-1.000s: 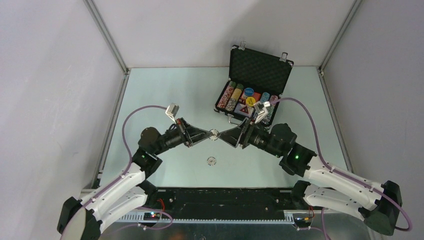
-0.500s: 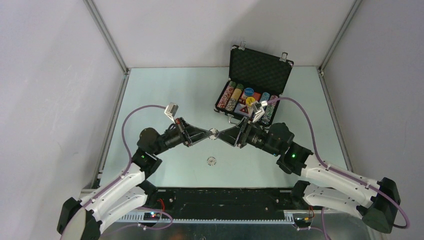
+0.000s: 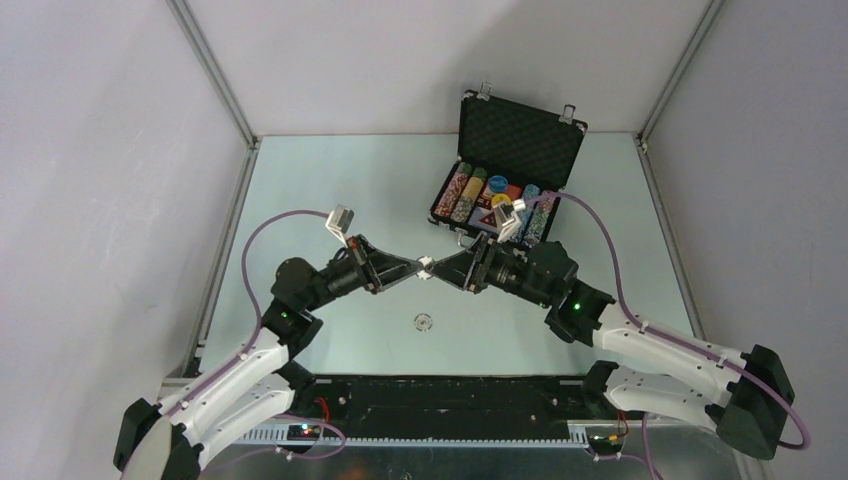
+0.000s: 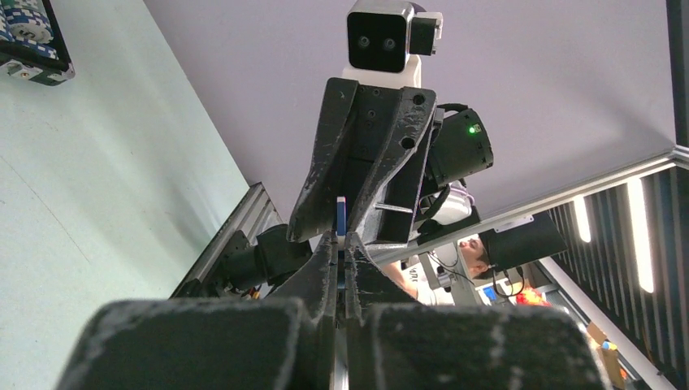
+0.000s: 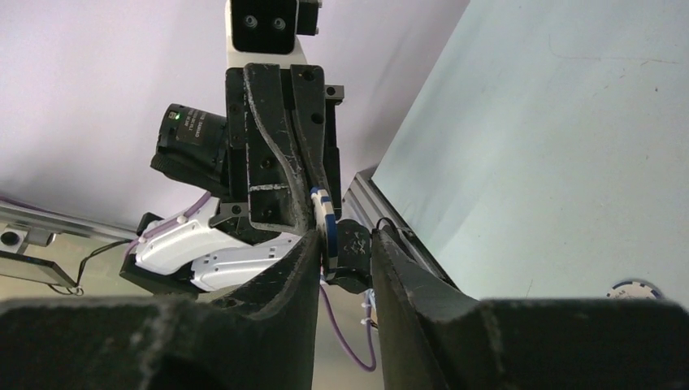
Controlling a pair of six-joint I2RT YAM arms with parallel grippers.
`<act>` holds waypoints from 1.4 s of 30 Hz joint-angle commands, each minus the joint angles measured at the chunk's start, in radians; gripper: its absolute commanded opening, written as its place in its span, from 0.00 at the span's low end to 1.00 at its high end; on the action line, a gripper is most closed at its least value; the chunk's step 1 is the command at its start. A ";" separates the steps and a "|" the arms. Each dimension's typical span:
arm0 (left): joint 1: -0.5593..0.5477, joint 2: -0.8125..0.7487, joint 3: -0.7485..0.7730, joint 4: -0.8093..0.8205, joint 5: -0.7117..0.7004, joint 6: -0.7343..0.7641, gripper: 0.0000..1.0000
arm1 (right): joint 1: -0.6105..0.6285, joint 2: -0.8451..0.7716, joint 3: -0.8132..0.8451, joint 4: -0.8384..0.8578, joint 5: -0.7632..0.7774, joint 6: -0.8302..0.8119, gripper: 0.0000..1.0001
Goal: Pack up texas hold em set
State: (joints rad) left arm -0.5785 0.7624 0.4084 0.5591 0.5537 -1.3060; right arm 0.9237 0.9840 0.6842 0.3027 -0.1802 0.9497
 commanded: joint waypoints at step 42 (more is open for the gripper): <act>0.164 -0.103 0.300 -1.076 -0.440 0.858 0.93 | -0.709 0.387 0.435 -0.820 -0.199 -1.388 0.00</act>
State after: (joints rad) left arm -0.4202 0.6788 0.6899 -0.4911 0.1841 -0.5018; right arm 0.2024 1.3117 1.0901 -0.3752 -0.3351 -0.3218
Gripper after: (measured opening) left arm 0.934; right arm 0.020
